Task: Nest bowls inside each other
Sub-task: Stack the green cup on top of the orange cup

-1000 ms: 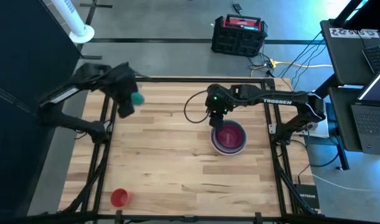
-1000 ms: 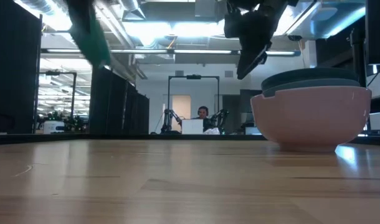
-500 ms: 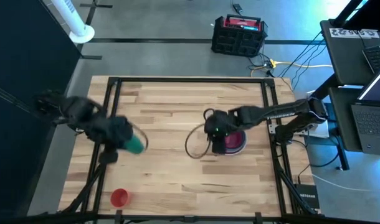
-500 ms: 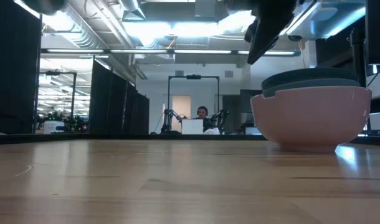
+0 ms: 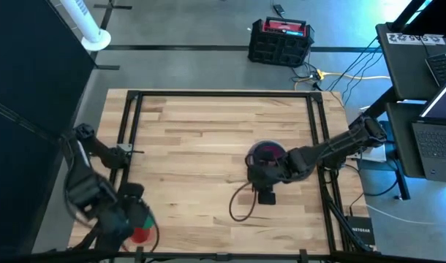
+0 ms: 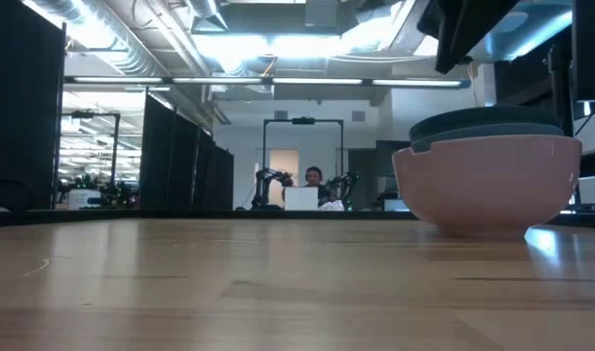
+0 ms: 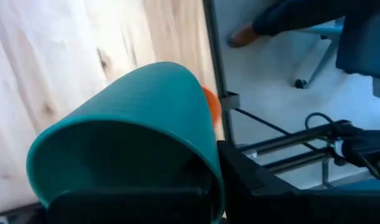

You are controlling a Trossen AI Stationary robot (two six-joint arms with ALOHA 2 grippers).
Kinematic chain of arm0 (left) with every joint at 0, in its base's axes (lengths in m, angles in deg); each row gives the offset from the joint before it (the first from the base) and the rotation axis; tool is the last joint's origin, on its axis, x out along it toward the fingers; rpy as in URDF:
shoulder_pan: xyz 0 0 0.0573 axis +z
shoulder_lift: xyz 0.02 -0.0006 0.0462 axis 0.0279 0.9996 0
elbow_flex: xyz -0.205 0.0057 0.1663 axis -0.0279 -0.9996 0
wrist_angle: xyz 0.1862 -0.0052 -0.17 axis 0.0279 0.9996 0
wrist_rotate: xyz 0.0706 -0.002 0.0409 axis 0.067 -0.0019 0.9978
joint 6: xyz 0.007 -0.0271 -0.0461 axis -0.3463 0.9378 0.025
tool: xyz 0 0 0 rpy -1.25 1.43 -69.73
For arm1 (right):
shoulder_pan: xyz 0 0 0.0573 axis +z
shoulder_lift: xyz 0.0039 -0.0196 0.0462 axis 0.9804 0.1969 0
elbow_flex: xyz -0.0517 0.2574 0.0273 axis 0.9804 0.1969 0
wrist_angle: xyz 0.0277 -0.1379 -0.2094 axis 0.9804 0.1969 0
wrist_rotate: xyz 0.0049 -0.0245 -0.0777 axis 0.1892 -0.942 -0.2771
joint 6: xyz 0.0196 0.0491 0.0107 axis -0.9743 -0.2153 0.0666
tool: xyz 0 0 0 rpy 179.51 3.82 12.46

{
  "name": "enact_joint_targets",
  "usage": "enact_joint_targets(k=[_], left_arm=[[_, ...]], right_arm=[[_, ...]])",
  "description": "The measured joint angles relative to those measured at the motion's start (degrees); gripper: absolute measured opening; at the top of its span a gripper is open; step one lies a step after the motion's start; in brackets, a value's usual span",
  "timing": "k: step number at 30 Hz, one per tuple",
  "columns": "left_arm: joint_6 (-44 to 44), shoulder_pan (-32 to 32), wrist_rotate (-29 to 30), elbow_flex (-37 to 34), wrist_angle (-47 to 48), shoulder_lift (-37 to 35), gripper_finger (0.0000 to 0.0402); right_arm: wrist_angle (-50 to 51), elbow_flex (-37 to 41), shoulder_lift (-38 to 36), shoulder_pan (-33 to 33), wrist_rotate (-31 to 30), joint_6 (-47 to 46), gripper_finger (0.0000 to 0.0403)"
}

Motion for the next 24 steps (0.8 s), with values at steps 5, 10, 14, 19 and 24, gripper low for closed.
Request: enact_joint_targets(k=[5,10,14,19,24], left_arm=[[4.73,-4.65,-0.05,4.36,2.56,4.23,0.0000],[6.67,-6.72,0.02,5.26,3.35,6.59,0.0000],[6.92,-6.73,0.17,2.98,3.46,6.69,0.0000],[7.19,-7.76,0.05,0.89,0.83,6.78,0.0000],[8.37,-8.09,-0.06,0.55,-0.28,6.78,0.0000]], right_arm=[[-0.15,0.00,0.01,2.60,-2.47,-2.87,0.0140],[-0.21,0.00,-0.01,3.79,-3.62,-4.61,0.0140],[-0.19,0.00,0.00,3.77,-3.69,-4.63,0.0140],[-0.11,0.00,0.01,4.06,-3.67,-4.80,0.0140],[-0.09,0.00,0.01,4.10,-3.65,-4.80,0.0140]])
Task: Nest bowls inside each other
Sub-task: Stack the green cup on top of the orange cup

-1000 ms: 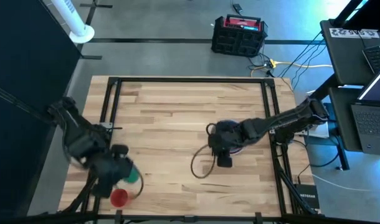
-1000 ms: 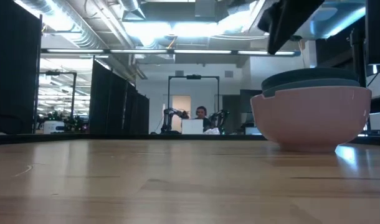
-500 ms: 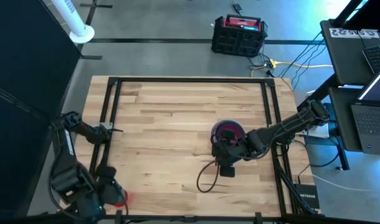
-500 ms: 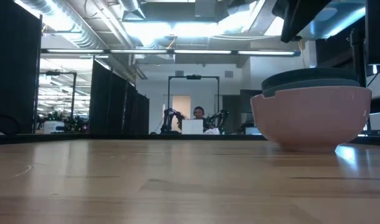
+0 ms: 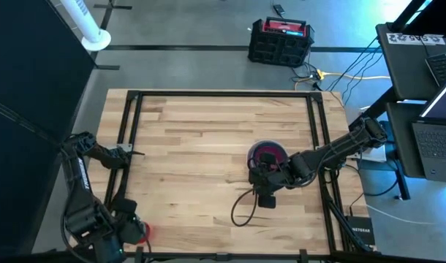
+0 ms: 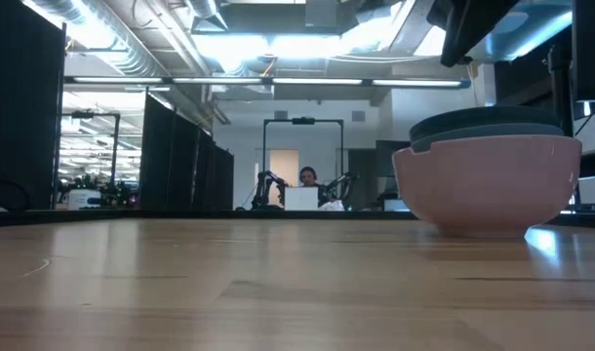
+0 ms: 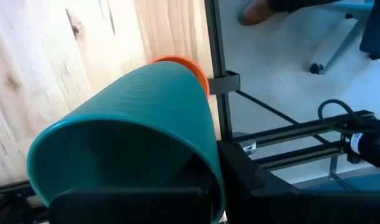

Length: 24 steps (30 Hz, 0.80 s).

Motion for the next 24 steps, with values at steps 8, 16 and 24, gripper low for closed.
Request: enact_joint_targets(k=[8,16,24], left_arm=[[0.10,-0.18,-0.03,-0.01,-0.21,1.61,0.0000],[0.27,-0.33,-0.07,-0.02,-0.38,3.17,0.0000],[0.50,-0.94,-0.09,-0.02,-0.50,4.75,0.0000]], right_arm=[[0.03,0.00,0.00,0.00,-0.01,0.10,0.0140],[0.05,0.00,0.00,0.00,-0.02,0.27,0.0140],[0.03,0.00,0.00,0.00,-0.02,0.39,0.0140]])
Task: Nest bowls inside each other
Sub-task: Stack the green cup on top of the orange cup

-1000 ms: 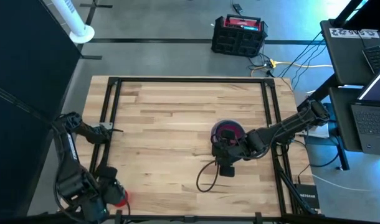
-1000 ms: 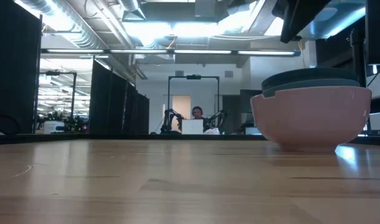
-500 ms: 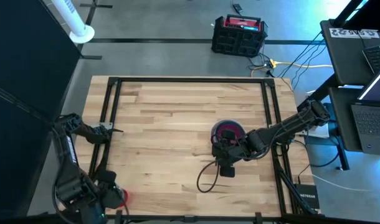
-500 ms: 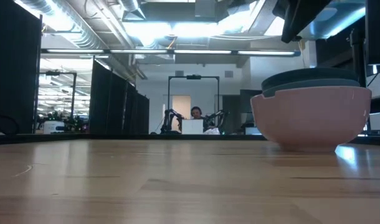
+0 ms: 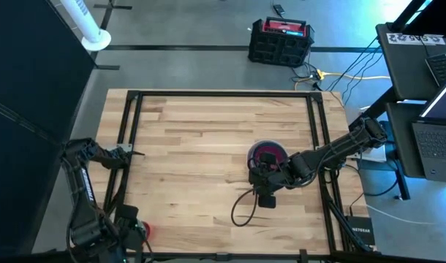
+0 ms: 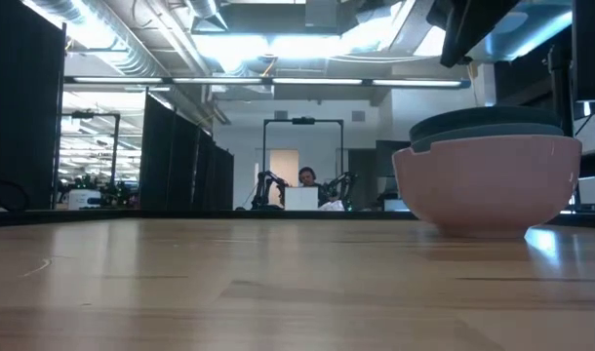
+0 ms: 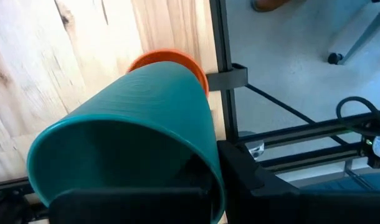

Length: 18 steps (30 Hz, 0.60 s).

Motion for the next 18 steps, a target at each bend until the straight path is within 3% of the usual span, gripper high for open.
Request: enact_joint_targets(k=[18], left_arm=[[-0.27,-0.64,-0.52,-1.77,-1.05,3.91,0.0000]], right_arm=[[-0.07,0.00,0.00,0.00,0.06,0.04,0.0140]])
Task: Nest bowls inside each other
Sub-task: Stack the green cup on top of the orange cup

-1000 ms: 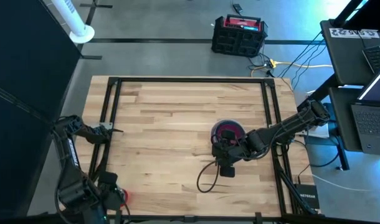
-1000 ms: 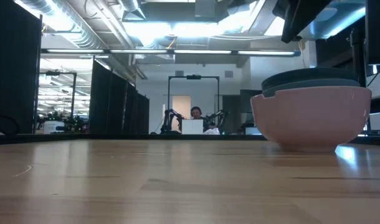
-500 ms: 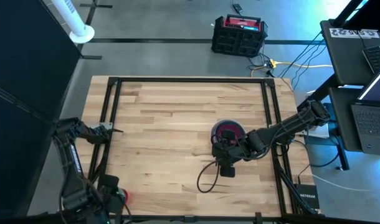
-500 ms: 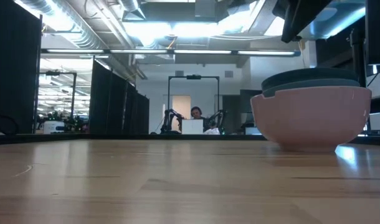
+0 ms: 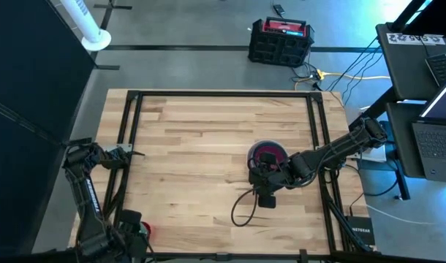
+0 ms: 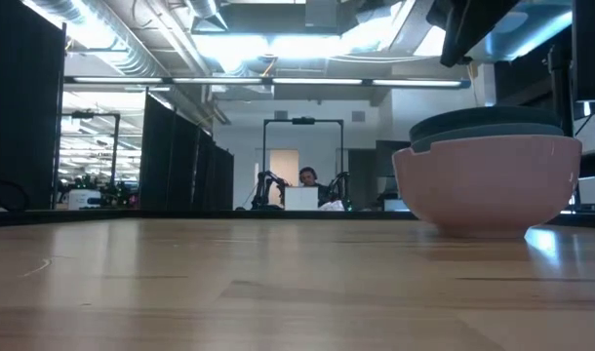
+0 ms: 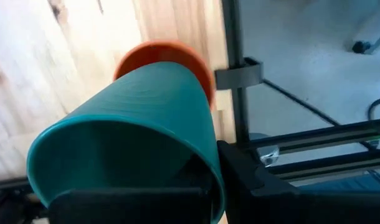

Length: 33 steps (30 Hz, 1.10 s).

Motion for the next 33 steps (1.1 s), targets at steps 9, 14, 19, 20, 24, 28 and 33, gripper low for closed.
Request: enact_joint_targets(k=[9,14,19,20,24,28,33], left_arm=[[-1.56,-0.23,-0.45,-3.45,-5.58,0.08,0.0000],[-1.77,-0.21,-0.46,-4.80,-7.57,0.08,0.0000],[-2.72,-0.16,-0.46,-4.80,-8.01,0.23,0.0006],[-2.72,-0.09,-0.46,-4.80,-8.01,0.23,0.0012],[-2.71,0.20,-0.46,-4.80,-8.03,0.22,0.0036],[-2.70,0.49,-0.46,-4.79,-8.05,0.21,0.0061],[-3.14,0.98,-0.46,-4.78,-9.03,0.21,0.0090]], right_arm=[[0.03,0.00,-0.36,0.00,0.05,-0.02,0.0140],[0.10,0.00,-0.42,-0.04,0.07,0.00,0.0140],[0.06,0.00,-0.42,-0.05,0.35,0.10,0.0140],[0.06,0.00,-0.42,-0.05,0.36,0.17,0.0140],[0.07,0.00,-0.43,-0.05,0.42,0.46,0.0140],[0.08,0.00,-0.43,-0.06,0.48,0.75,0.0140],[0.10,0.00,-0.44,-0.10,0.55,1.05,0.0140]])
